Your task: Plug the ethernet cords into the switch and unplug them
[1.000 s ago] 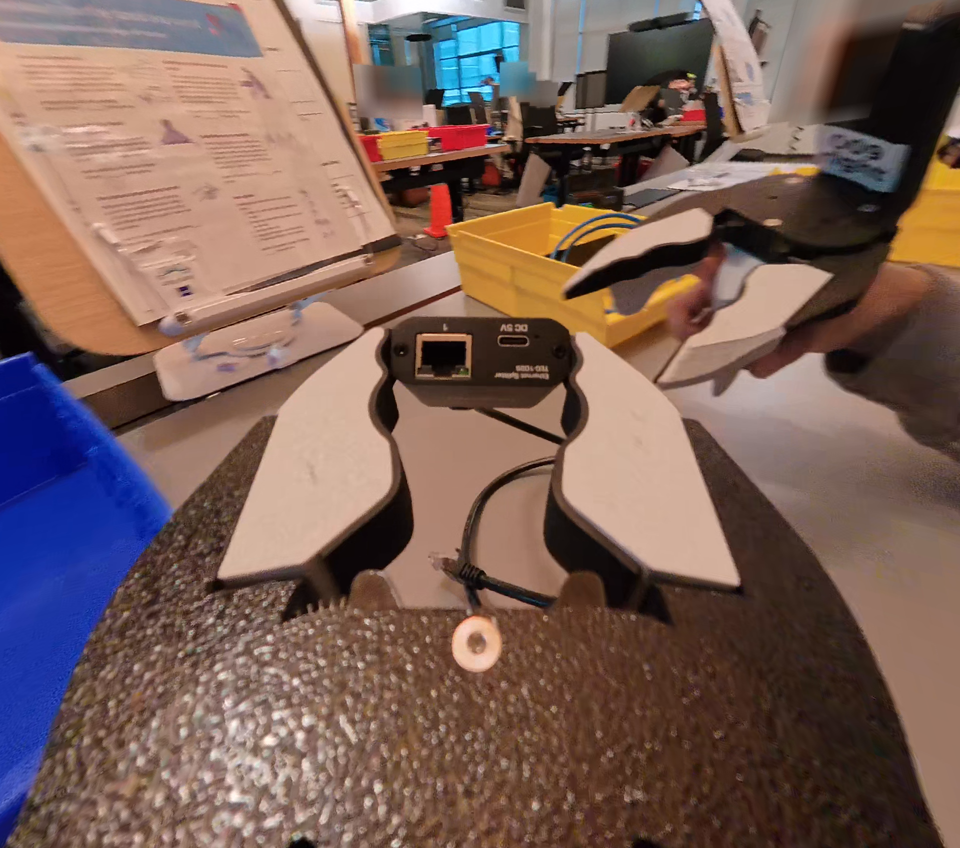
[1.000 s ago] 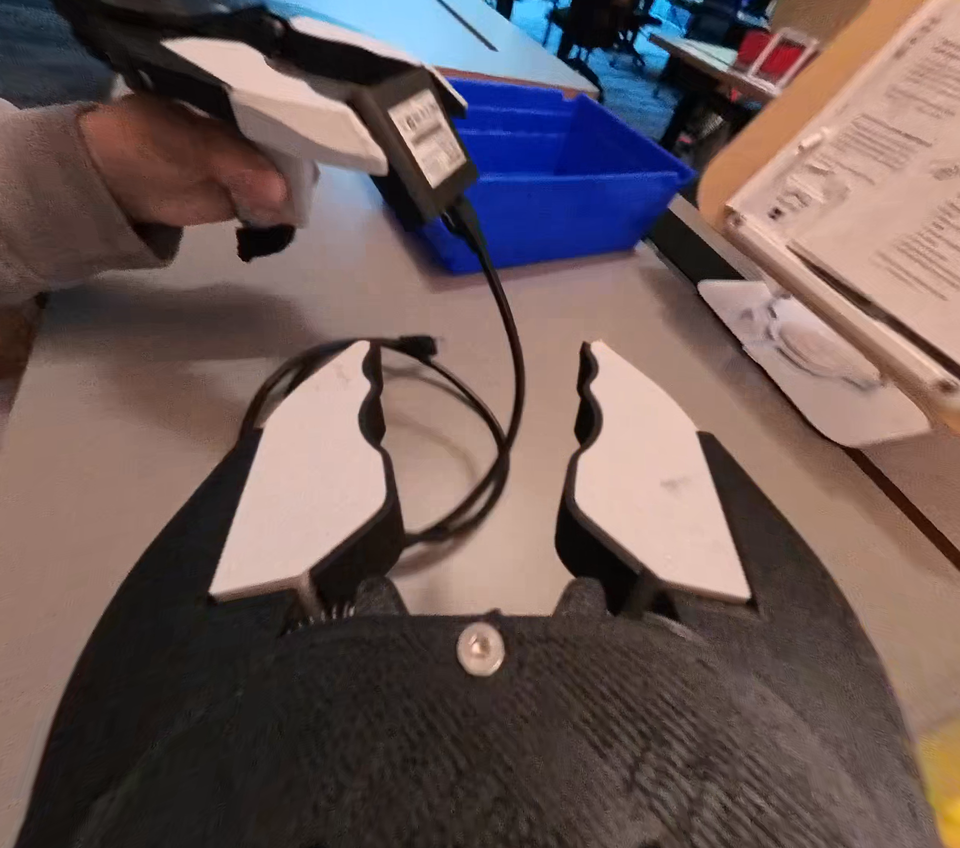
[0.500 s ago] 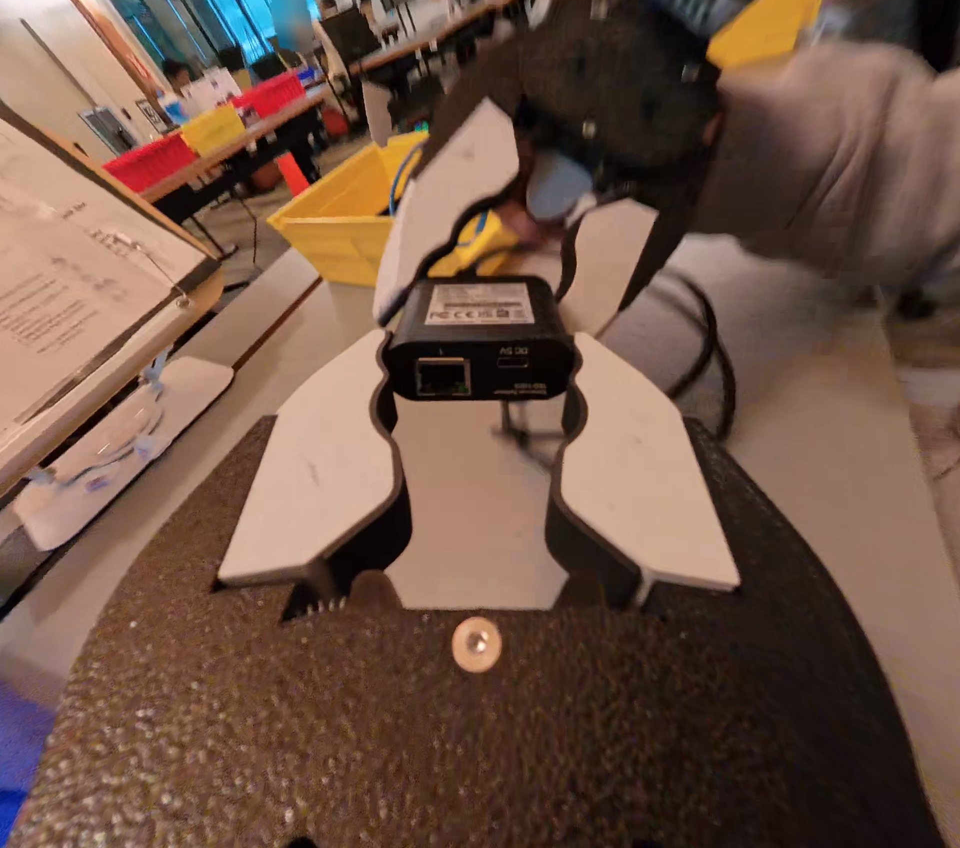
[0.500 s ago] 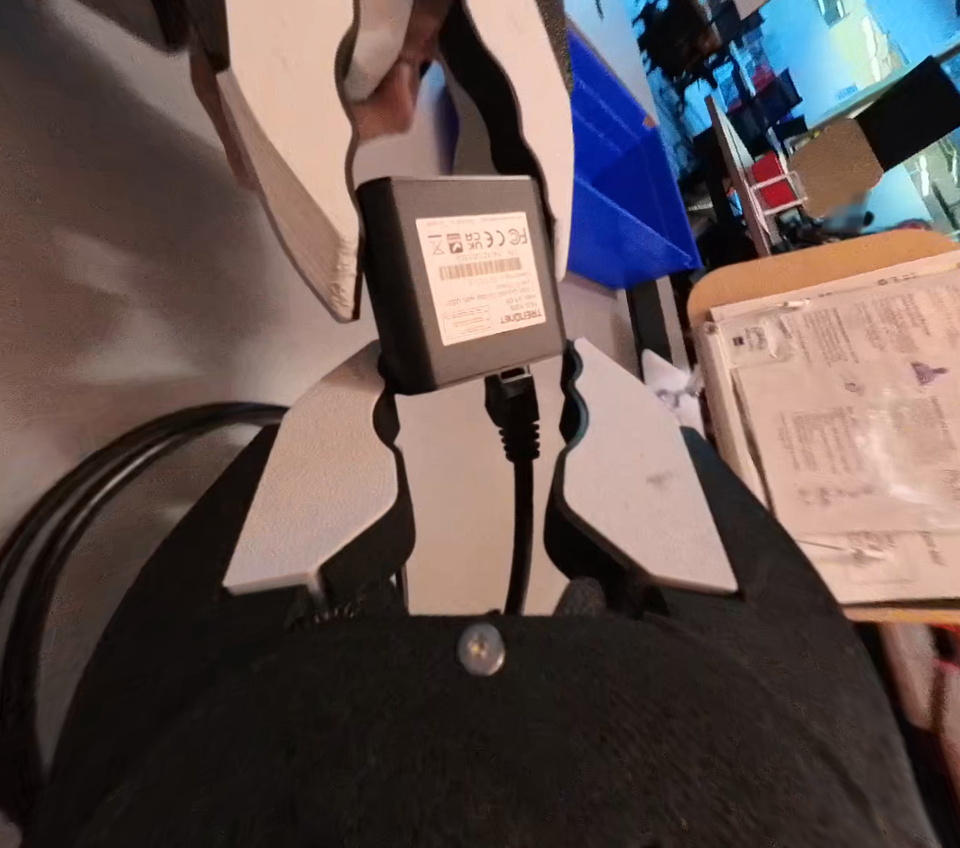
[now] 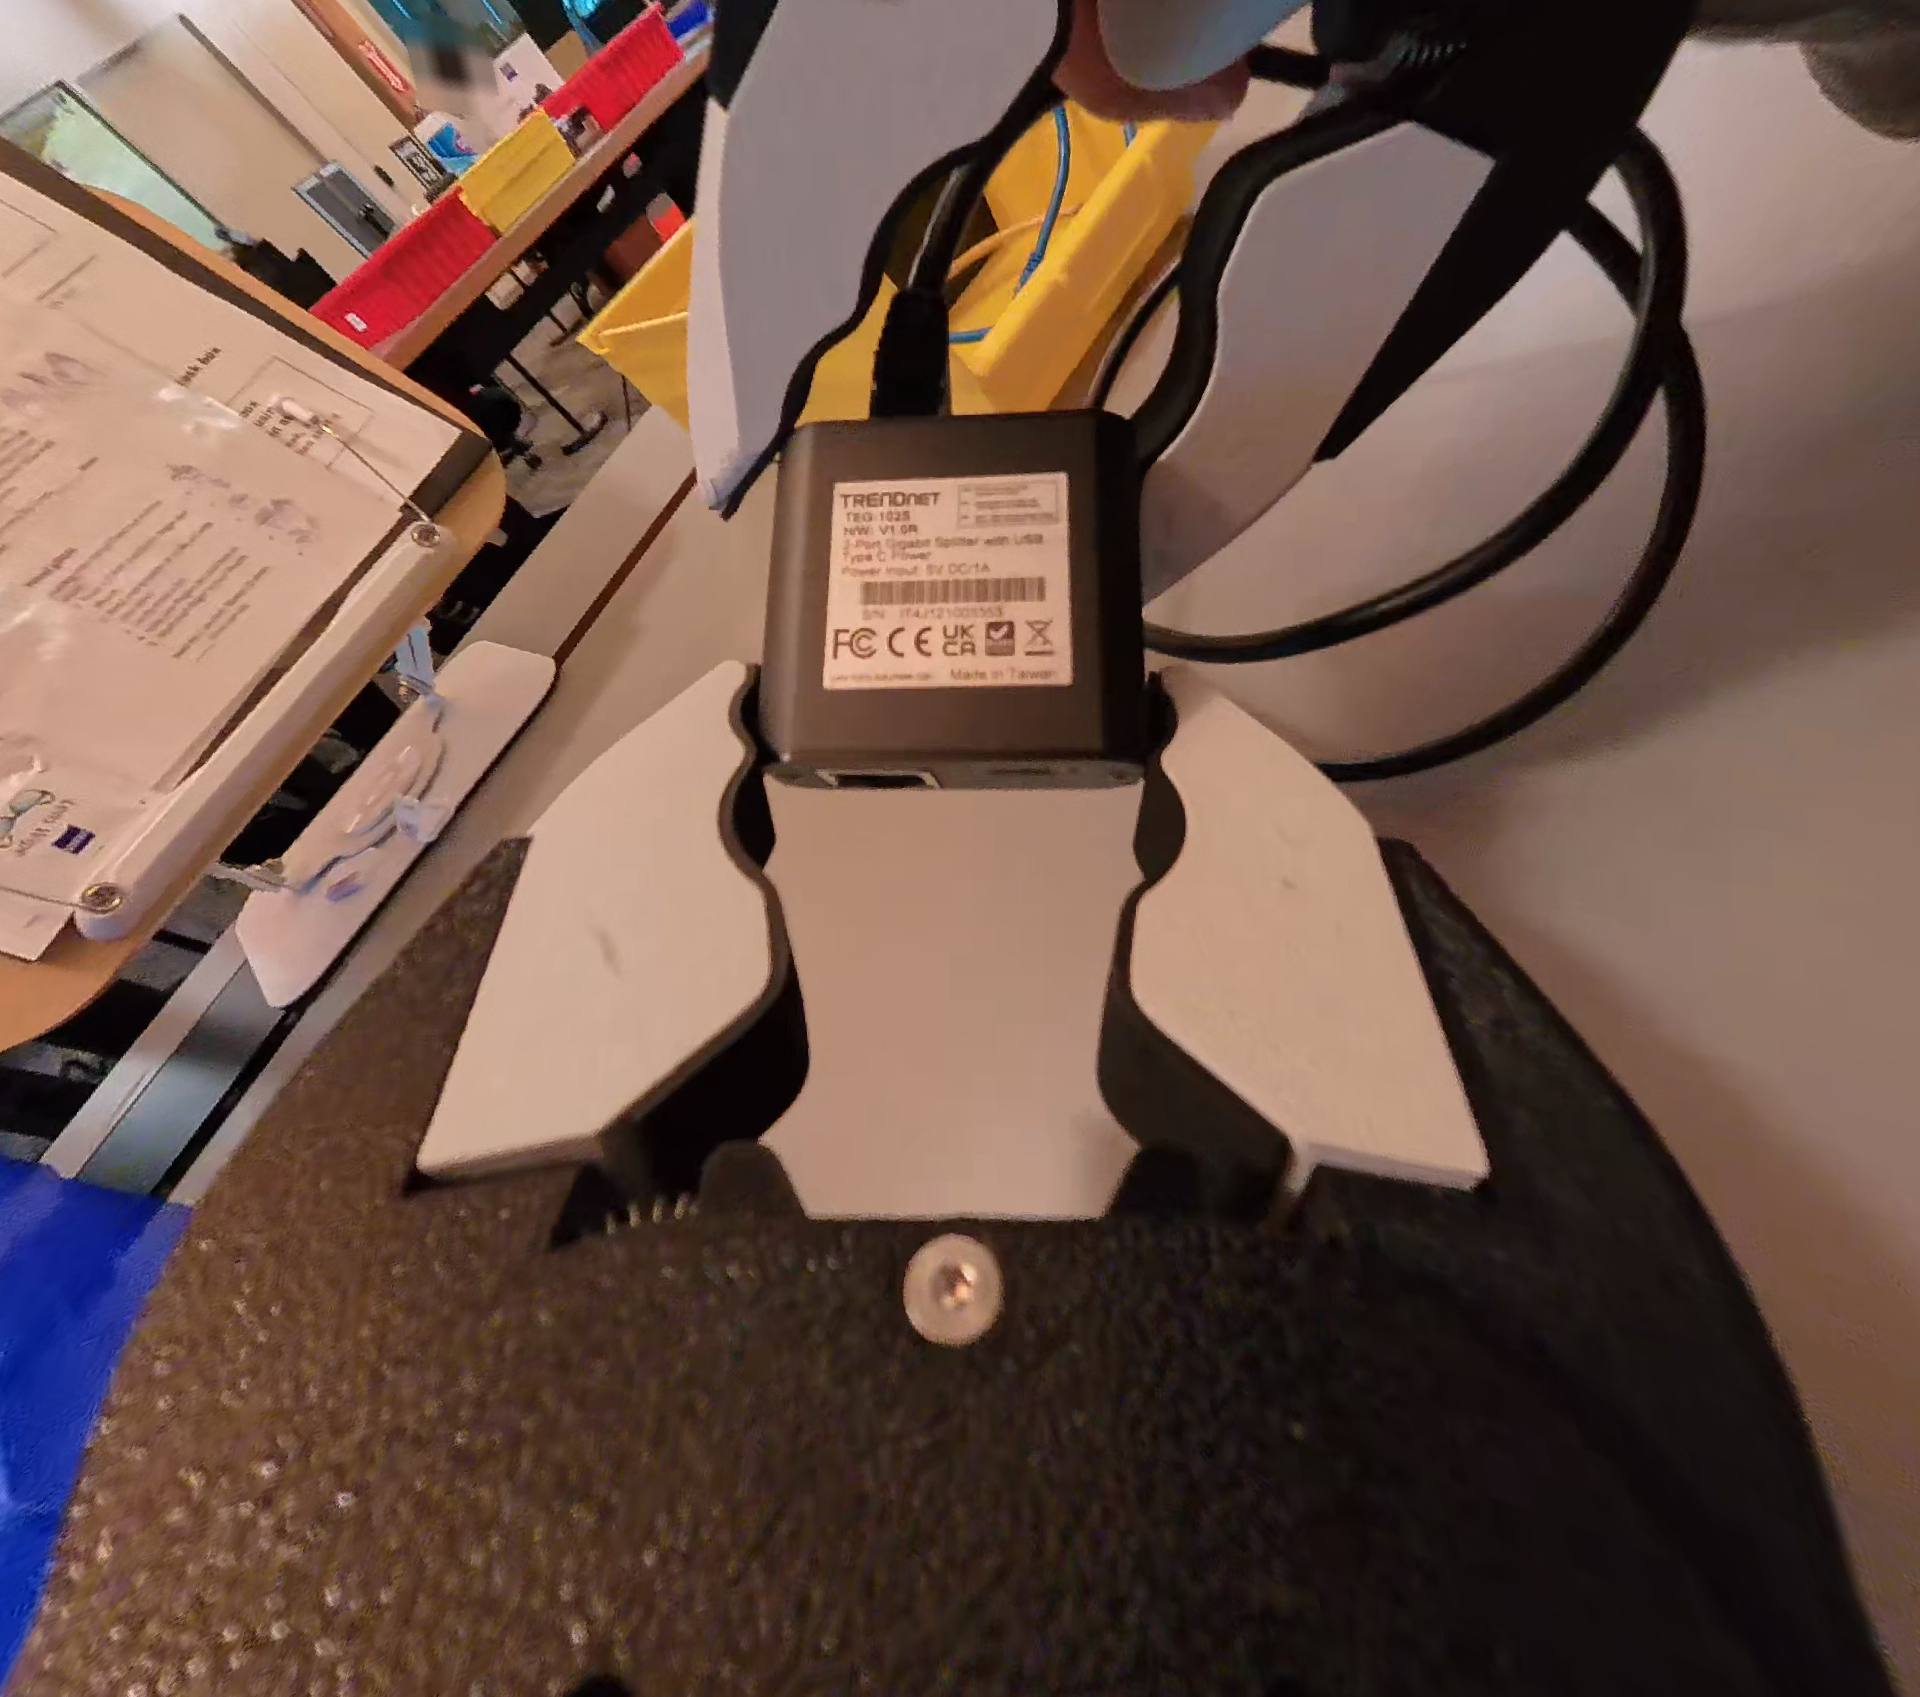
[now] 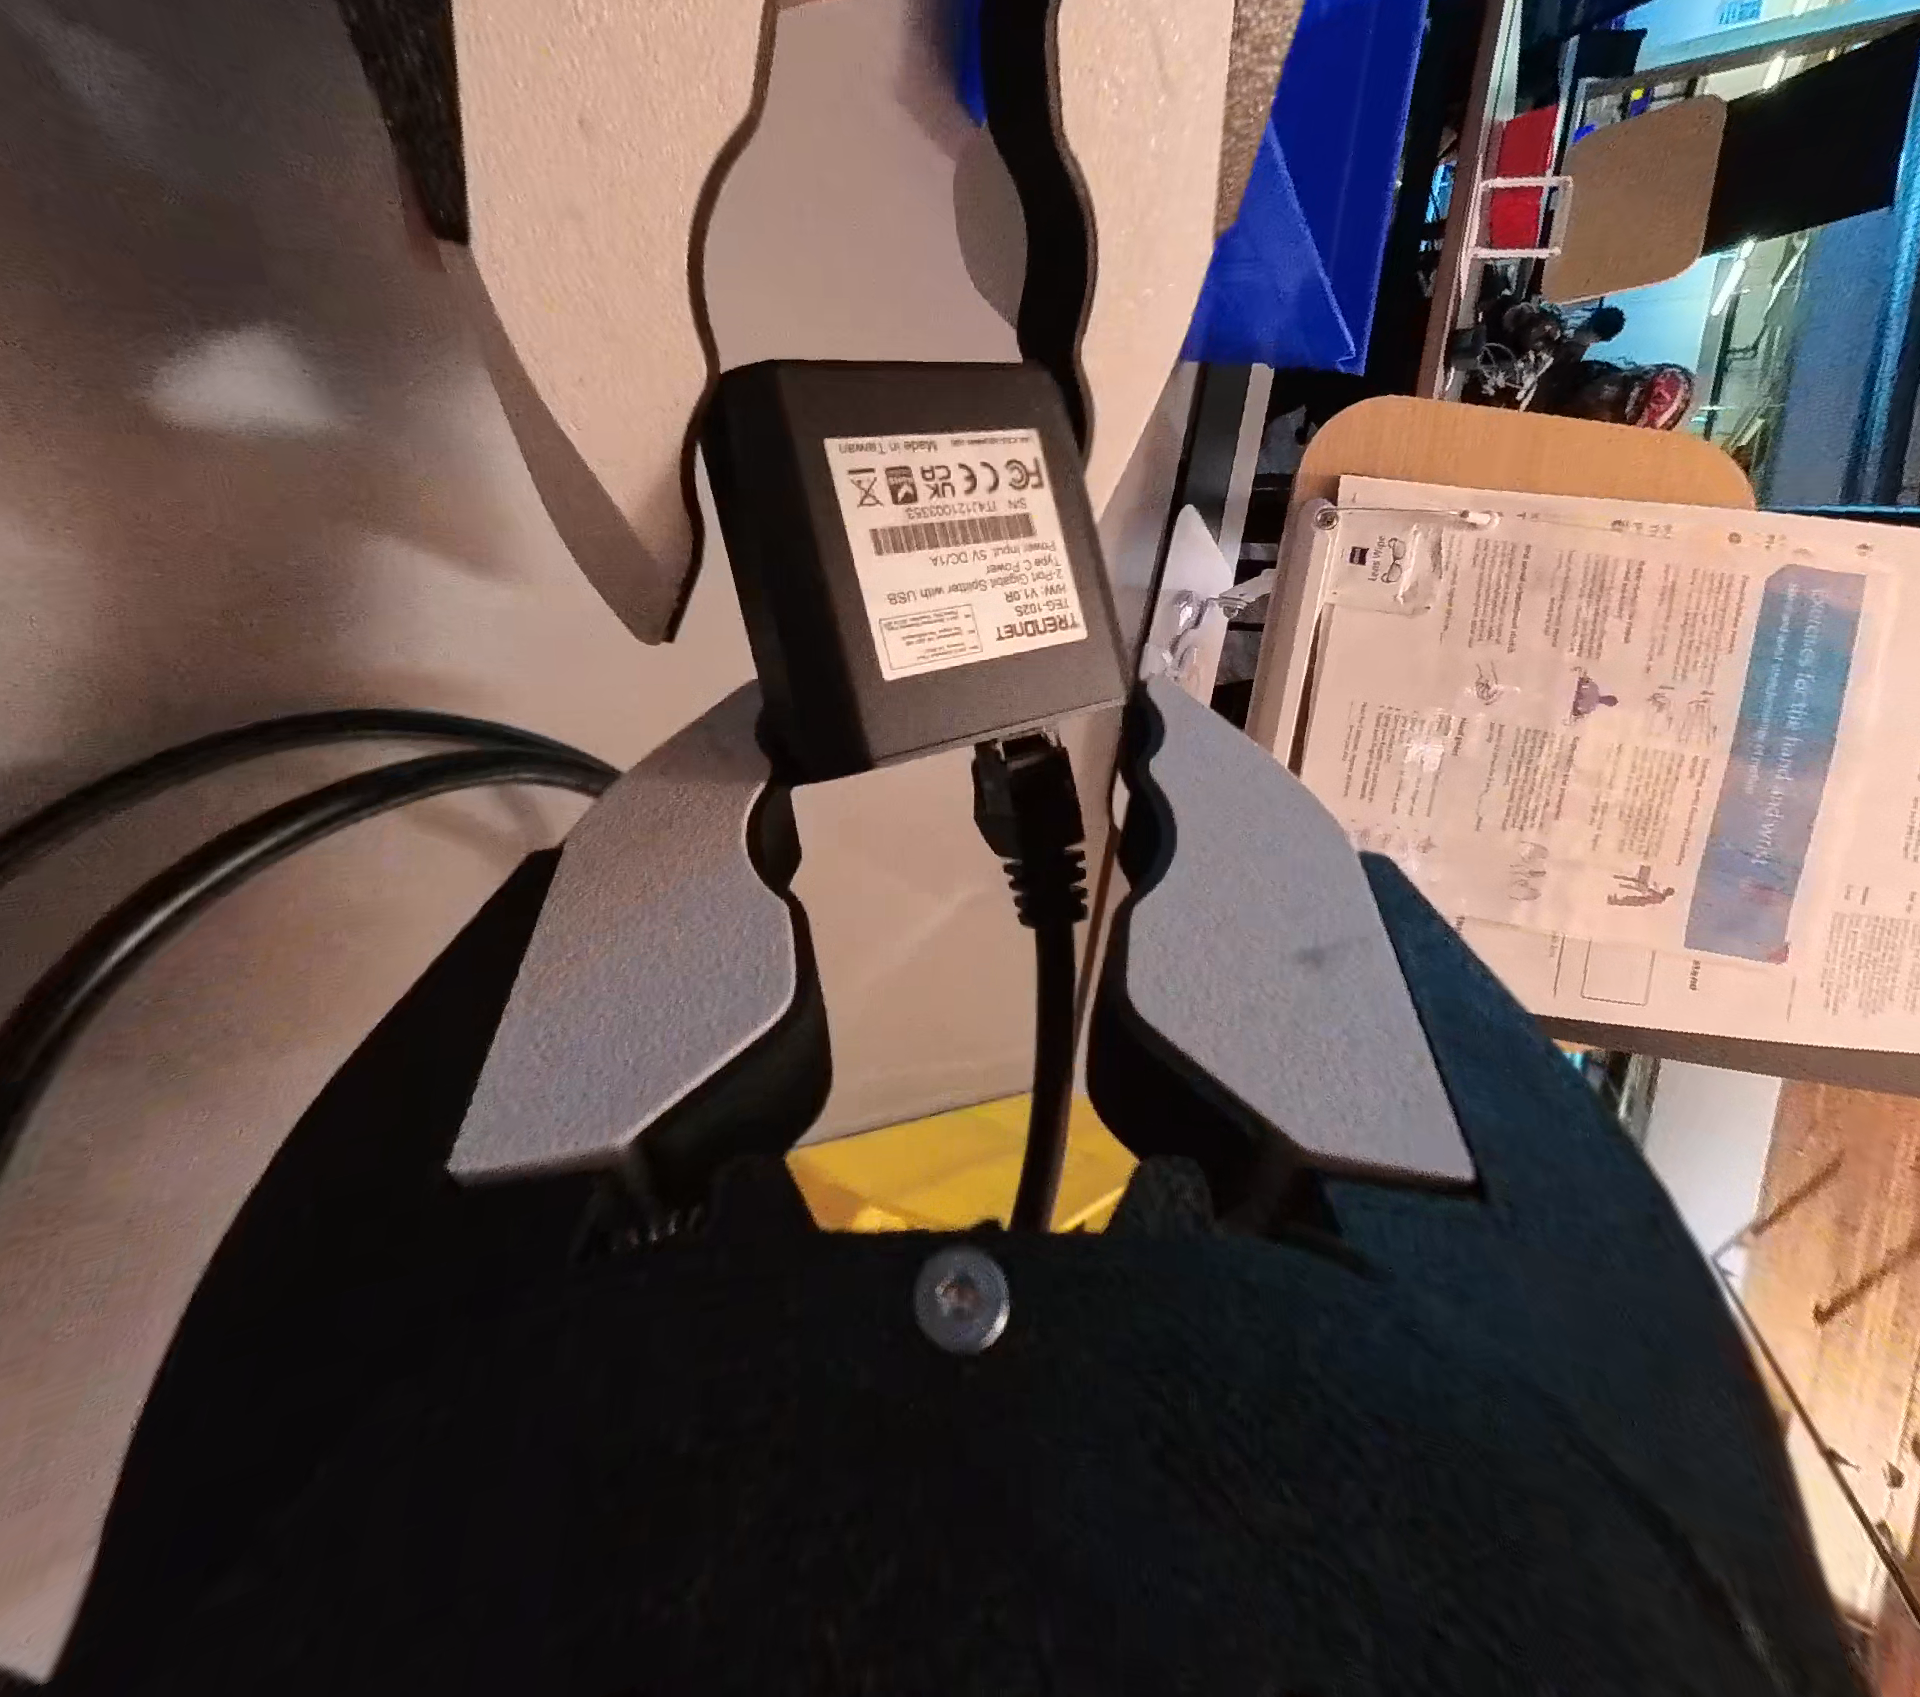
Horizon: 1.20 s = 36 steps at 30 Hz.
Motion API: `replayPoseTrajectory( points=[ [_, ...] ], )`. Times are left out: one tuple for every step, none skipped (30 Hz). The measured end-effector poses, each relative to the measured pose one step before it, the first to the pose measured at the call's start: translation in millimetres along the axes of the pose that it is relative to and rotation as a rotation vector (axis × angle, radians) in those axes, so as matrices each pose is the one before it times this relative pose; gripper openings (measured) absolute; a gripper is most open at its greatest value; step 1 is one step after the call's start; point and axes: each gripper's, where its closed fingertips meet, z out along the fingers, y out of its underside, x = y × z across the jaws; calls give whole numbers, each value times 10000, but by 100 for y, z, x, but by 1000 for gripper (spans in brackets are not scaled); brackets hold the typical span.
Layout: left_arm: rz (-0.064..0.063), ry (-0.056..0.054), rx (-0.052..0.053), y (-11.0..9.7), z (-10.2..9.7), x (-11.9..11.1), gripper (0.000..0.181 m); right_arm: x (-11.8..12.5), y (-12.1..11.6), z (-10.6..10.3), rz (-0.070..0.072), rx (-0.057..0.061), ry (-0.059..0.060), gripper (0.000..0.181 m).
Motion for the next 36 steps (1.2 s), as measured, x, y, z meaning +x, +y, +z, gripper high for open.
replayPoseTrajectory(
  points=[
    [3, -19, -90, 135, 79, 46, 68, -55, 9, -22, -60, -34, -35, 60],
    [44, -119, 33, -52, 9, -80, 68, 92, 39, 46, -66, -33, 102, 60],
    [-8, 4, -27, 29, 14, 43, 67, -52, 40, 71, -33, -14, 19, 60],
    [-86, 88, -152, 208, 101, 99, 68, -162, 35, 75, 48, 4, -93, 60],
    [-25, -27, -72, 106, 99, -6, 68, 30, 89, 86, -38, -10, 20, 60],
    [-4, 19, -55, 82, 36, 87, 67, -58, 75, 51, -52, -12, -9, 60],
    [-74, 122, -158, 188, 49, 133, 67, -210, 64, 66, 69, 17, -135, 60],
    [7, -5, -64, 63, 46, -17, 66, -30, 25, 33, 50, 57, -14, 60],
    [23, -23, 28, -42, 11, 13, 66, 36, 13, -17, -20, 62, 25, 60],
    [-15, 31, 15, -20, 11, 52, 66, -44, 5, -59, 44, 74, -61, 60],
    [5, -76, 127, -167, -13, -93, 66, 0, -3, -65, 71, 107, -31, 61],
    [-49, -17, 144, -194, -37, -16, 65, 54, -12, -9, 74, 147, 26, 61],
    [-76, 60, 26, -26, 23, 49, 65, -93, 41, 61, 151, 105, -71, 61],
    [-79, 41, 18, 12, 50, 40, 65, -110, 100, 99, 127, 40, -82, 61],
    [-145, 7, 105, -65, 53, 10, 65, -56, 129, 95, 93, -3, -32, 61],
    [-367, 137, -2, 83, 113, 97, 65, -102, 176, 100, 168, -26, -91, 61],
    [-417, 75, 16, 119, 115, -52, 64, -61, 216, 67, 340, 7, -104, 62],
    [-296, -82, 56, 148, 40, -275, 64, 216, 197, -39, 466, 79, 18, 64],
    [-334, -13, 43, 159, -25, -282, 64, 598, 75, -170, 486, 194, 253, 66],
    [-358, 18, 153, -46, -138, -292, 64, 417, 115, -239, 453, 158, 78, 68],
    [-276, -95, 115, -12, -187, -460, 64, 222, 42, -276, 498, 200, -66, 65],
    [-221, -172, -4, 120, -184, -583, 64, 534, -69, -363, 487, 255, 150, 66],
    [-164, -196, 43, 40, -210, -598, 64, 901, -204, -463, 569, 308, 394, 65],
    [-182, -161, 64, -26, -206, -536, 64, 860, -285, -437, 841, 317, 306, 64],
    [-212, -236, 59, -44, -197, -602, 64, 562, -306, -303, 1104, 303, 96, 63],
    [-197, -227, 150, -176, -207, -554, 64, 375, -299, -122, 1390, 290, 19, 62],
    [-204, -46, 240, -279, -191, -308, 64, 122, -250, 110, 1690, 337, -71, 61],
    [-228, -51, 188, -239, -149, -259, 64, -360, -276, 344, 1839, 458, -350, 60],
    [-108, -157, 159, -212, -136, -305, 64, -878, -253, 494, 1722, 579, -726, 60],
    [26, -85, 123, -205, -97, -132, 64, -924, -71, 567, 1606, 553, -815, 60],
    [111, -90, 130, -264, -118, -63, 63, -604, 139, 537, 1501, 420, -679, 61],
    [173, -123, 123, -318, -111, -46, 63, -332, 154, 439, 1259, 326, -554, 57],
    [214, -66, 21, -219, -61, 21, 63, 30, 50, 325, 973, 293, -304, 47],
    [289, -88, -3, -192, -39, 52, 63, -12, -127, 214, 756, 382, -297, 42],
    [269, -132, 43, -246, -42, 33, 63, -66, -331, 125, 649, 446, -333, 41],
    [129, 38, 39, -237, 19, 244, 63, 222, -189, 47, 503, 310, -98, 37]
  ],
)
